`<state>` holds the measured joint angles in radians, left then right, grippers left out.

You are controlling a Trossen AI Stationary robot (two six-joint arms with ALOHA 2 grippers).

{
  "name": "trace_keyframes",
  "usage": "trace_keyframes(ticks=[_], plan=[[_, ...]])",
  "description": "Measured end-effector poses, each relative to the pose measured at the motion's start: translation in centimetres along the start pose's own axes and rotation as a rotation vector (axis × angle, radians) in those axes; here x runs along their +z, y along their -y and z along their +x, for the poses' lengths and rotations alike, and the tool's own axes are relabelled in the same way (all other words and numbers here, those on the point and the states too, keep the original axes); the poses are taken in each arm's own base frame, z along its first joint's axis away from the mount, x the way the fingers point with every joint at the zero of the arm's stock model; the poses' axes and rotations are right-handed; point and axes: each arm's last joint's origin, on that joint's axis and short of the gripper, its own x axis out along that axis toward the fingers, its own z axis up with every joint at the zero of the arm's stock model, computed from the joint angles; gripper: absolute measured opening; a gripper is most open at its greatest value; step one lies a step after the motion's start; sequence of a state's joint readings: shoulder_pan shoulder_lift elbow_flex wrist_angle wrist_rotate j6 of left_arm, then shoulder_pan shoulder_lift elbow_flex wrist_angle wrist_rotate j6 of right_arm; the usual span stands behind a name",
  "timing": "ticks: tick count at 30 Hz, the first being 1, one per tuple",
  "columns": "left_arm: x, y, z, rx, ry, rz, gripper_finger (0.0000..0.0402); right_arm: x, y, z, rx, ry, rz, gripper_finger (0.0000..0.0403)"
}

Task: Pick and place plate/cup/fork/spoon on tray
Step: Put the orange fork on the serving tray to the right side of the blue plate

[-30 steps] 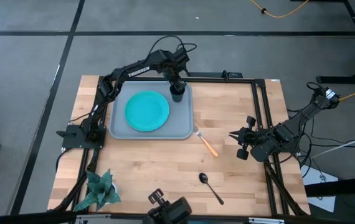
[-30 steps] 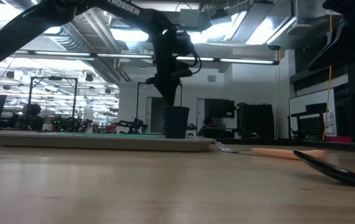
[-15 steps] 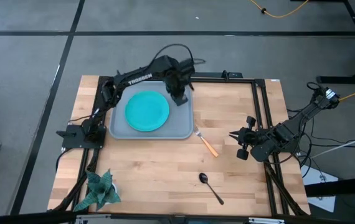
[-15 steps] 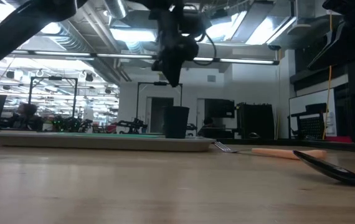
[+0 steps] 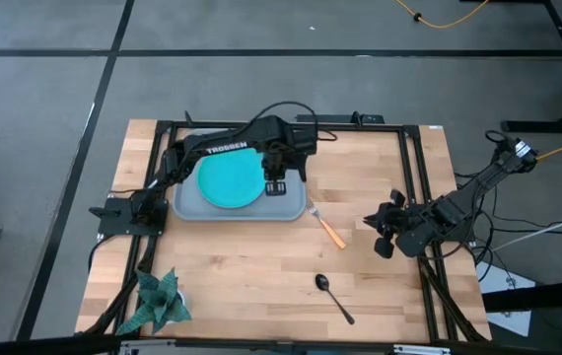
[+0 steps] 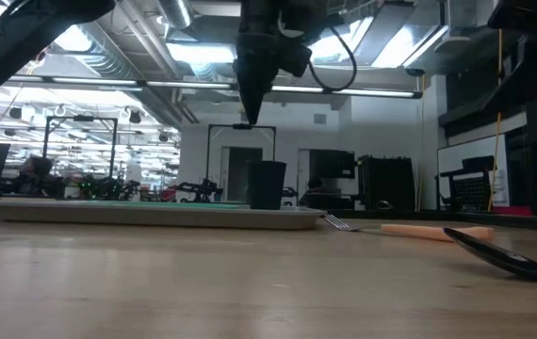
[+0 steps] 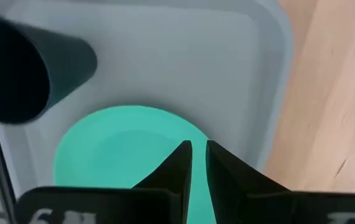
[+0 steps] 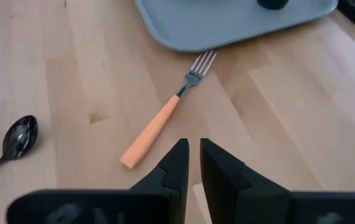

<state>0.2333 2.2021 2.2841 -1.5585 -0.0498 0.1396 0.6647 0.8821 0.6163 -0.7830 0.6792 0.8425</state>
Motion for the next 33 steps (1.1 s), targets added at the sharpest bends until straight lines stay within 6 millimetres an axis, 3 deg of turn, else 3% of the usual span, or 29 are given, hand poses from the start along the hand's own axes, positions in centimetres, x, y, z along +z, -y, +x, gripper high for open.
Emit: trace_keyframes(ticks=[12,19,33], plan=[[0.3,-0.8,0.0,0.011,0.046,0.001,0.0041,-0.6,-1.0,1.3,-0.045,-0.051,0.094,0.0046],[0.1,-0.6,0.0,0.007,0.023,0.015,0.0041,-1.1,-1.6,2.3,-0.085,-0.099,0.046,0.0046],[0.8,-0.5,1.5,0.053,0.053,-0.045,0.0041,-0.3,-0.7,2.2,-0.139,-0.033,-0.016,0.0046]])
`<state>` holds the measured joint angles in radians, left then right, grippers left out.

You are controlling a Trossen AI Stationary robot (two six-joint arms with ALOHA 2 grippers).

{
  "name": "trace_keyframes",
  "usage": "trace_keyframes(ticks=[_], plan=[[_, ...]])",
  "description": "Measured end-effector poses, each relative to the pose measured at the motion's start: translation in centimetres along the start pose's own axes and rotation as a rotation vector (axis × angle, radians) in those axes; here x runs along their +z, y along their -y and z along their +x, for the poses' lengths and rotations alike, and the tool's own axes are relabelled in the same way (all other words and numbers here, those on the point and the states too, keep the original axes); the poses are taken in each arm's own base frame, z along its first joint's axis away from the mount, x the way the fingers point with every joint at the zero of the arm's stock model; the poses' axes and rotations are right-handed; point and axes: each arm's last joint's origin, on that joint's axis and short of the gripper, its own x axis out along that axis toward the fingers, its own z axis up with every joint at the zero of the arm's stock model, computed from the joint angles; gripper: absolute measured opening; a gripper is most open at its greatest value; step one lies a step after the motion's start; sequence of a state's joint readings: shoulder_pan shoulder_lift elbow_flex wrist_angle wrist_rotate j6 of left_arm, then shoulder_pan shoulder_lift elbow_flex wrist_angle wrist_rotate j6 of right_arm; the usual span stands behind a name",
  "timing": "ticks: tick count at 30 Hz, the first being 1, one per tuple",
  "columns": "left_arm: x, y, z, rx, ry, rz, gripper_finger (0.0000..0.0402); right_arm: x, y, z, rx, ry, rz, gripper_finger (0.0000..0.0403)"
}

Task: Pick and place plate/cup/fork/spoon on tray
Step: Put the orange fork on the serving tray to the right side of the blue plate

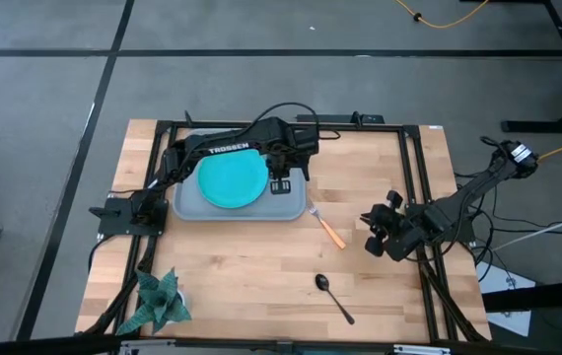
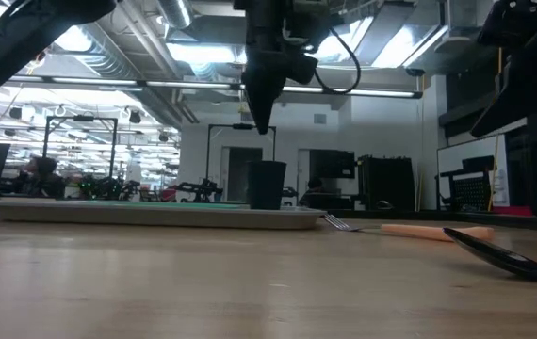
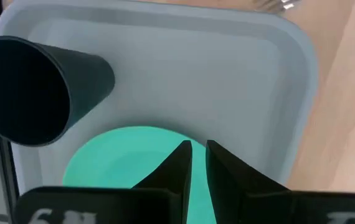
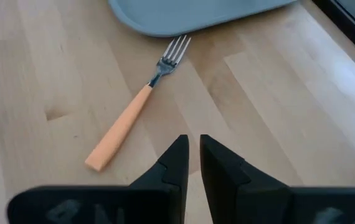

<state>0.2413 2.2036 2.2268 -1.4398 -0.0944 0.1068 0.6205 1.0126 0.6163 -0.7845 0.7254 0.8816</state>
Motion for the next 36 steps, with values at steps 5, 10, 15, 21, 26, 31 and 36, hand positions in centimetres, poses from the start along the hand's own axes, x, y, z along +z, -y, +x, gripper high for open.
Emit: trace_keyframes(ticks=[5,10,15,21,26,31,36], plan=[[-0.8,0.6,0.8,0.014,-0.096,0.005,0.0041,0.2,-0.3,0.0,0.040,0.005,0.035,0.0046],[-1.4,1.4,0.7,0.207,-0.182,0.061,0.0041,0.5,-0.7,0.0,0.073,0.024,0.065,0.0046],[-2.5,2.5,-2.9,0.135,-0.102,0.211,0.0041,0.5,-0.7,0.0,0.073,0.024,0.064,0.0046],[-5.6,2.5,-9.7,-0.011,0.093,0.176,0.0041,0.6,-0.7,0.0,0.080,0.023,0.076,0.0046],[-9.3,2.5,-15.3,-0.023,0.247,0.071,0.0041,0.5,-0.8,0.0,0.085,0.017,0.115,0.0046],[-12.3,3.4,-17.9,0.061,0.326,0.004,0.0041,0.5,-0.7,0.0,0.085,0.017,0.123,0.0046],[-14.8,4.7,-15.6,0.059,0.364,0.029,0.0041,0.5,-0.8,0.0,0.090,0.012,0.124,0.0046]])
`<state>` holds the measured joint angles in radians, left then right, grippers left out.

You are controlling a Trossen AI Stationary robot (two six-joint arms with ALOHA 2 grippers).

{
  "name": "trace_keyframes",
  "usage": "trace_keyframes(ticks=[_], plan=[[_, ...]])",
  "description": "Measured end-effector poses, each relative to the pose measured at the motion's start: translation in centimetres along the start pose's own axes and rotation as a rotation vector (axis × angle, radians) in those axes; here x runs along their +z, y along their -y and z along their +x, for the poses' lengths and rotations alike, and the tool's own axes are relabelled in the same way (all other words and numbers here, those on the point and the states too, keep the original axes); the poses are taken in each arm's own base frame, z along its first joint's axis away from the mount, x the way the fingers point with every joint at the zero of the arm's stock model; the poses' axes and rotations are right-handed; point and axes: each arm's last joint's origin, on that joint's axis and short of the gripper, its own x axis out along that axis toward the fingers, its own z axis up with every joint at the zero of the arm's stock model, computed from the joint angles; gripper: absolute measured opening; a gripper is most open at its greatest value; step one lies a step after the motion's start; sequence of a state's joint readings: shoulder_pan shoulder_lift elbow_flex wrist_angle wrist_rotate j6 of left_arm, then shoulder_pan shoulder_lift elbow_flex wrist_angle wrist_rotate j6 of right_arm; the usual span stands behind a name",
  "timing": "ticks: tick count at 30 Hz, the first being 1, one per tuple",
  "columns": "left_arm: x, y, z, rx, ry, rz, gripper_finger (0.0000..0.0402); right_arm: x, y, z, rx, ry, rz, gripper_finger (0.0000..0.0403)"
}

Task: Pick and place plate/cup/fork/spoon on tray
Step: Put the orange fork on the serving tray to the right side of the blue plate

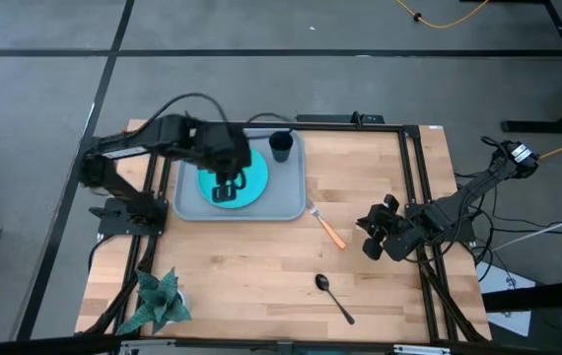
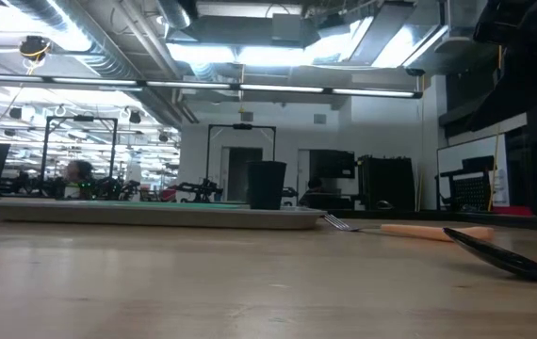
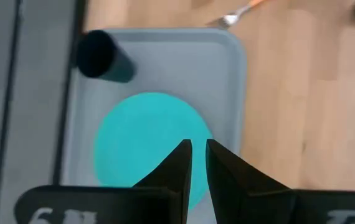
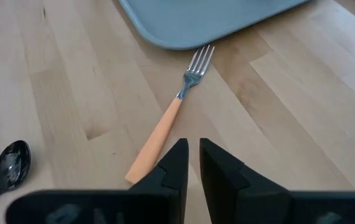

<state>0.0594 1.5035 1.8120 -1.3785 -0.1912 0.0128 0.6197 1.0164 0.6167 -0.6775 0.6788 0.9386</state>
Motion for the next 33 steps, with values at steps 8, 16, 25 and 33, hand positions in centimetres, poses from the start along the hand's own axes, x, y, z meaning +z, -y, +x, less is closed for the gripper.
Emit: trace_keyframes(ticks=[8,16,25,33], plan=[[-7.7,0.5,2.9,-0.148,0.336,-0.027,0.0041,-0.3,-0.3,0.5,-0.021,-0.015,-0.026,0.0045],[-14.2,1.1,6.0,-0.130,0.657,-0.079,0.0041,-0.3,-0.3,0.6,-0.025,-0.017,-0.031,0.0045],[-19.7,2.3,10.6,-0.153,0.842,-0.111,0.0041,-0.3,-0.3,0.5,-0.031,-0.013,-0.057,0.0046],[-22.5,2.4,11.2,-0.133,0.957,-0.167,0.0041,-0.3,-0.3,0.5,-0.031,-0.013,-0.060,0.0046]])
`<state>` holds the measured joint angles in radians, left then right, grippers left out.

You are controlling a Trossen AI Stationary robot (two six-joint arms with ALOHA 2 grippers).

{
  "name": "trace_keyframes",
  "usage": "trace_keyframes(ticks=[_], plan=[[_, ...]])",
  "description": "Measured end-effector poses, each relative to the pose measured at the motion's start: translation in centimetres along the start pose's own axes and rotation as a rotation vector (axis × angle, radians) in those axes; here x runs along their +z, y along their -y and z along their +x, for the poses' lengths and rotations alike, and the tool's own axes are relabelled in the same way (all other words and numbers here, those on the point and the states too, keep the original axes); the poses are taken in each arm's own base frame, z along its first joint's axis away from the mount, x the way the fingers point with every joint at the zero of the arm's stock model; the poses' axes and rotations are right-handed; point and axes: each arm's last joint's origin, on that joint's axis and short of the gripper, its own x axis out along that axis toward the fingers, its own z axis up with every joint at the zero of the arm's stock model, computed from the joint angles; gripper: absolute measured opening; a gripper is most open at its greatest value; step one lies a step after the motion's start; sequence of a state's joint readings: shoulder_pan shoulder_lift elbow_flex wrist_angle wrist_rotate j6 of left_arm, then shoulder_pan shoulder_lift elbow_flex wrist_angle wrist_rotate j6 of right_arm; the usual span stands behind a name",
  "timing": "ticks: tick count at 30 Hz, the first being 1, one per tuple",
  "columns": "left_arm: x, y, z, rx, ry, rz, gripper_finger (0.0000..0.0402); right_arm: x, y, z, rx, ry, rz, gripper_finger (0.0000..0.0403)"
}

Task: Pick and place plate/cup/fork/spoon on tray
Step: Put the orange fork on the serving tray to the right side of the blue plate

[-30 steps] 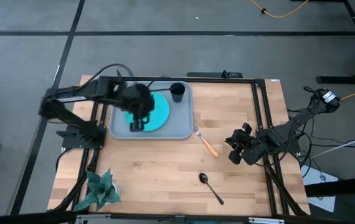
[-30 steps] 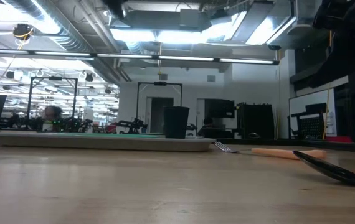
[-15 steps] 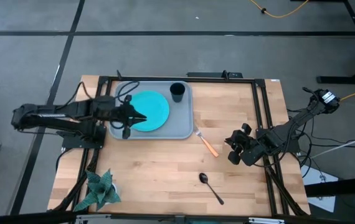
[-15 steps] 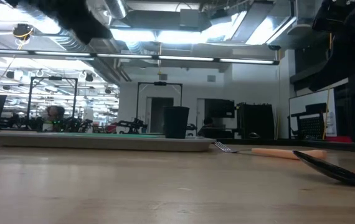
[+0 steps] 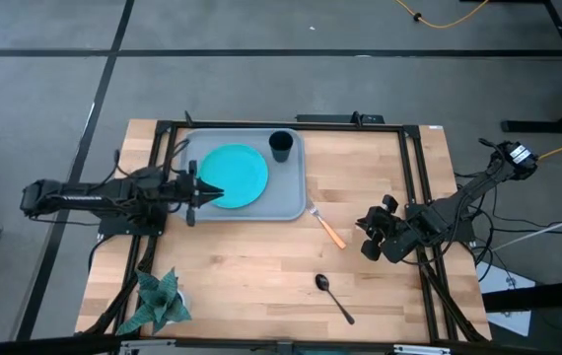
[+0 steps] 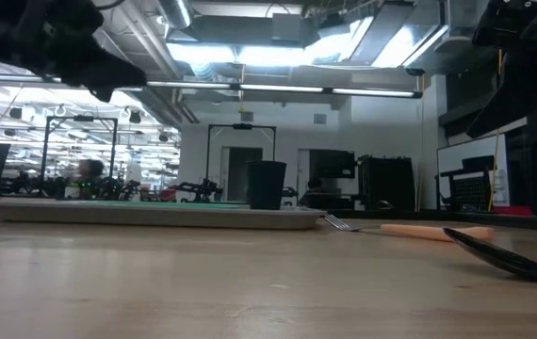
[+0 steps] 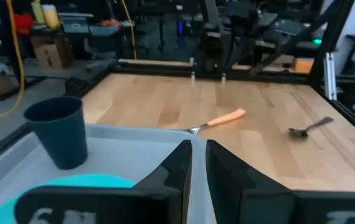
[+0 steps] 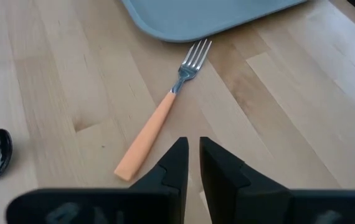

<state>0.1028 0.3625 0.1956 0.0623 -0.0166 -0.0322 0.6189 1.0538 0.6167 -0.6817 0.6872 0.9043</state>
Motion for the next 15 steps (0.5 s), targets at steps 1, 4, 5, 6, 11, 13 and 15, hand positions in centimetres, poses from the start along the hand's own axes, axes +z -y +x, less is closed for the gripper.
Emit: trace_keyframes(ticks=[1,4,5,6,11,13,15], plan=[[-0.3,0.0,-0.2,0.007,0.007,0.000,0.0041,0.0,0.0,0.0,0.000,0.000,0.001,0.0045],[-1.1,-0.1,-0.7,0.016,0.029,-0.006,0.0041,0.0,0.0,0.0,0.000,0.000,0.004,0.0046],[-1.3,-0.1,-0.8,0.018,0.037,-0.010,0.0041,0.0,0.0,0.0,0.000,0.000,0.005,0.0046],[-1.5,-0.1,-0.9,0.017,0.046,-0.013,0.0041,0.0,0.0,0.0,0.000,0.000,0.005,0.0046],[-2.4,-0.2,-1.3,0.019,0.078,-0.021,0.0041,0.0,0.0,0.0,0.000,0.000,0.004,0.0046],[-2.6,-0.2,-1.4,0.021,0.086,-0.021,0.0041,0.0,0.0,0.0,0.000,0.000,0.001,0.0046],[-3.0,-0.2,-1.4,0.021,0.089,-0.022,0.0041,0.0,0.0,0.0,0.000,0.000,-0.023,0.0046]])
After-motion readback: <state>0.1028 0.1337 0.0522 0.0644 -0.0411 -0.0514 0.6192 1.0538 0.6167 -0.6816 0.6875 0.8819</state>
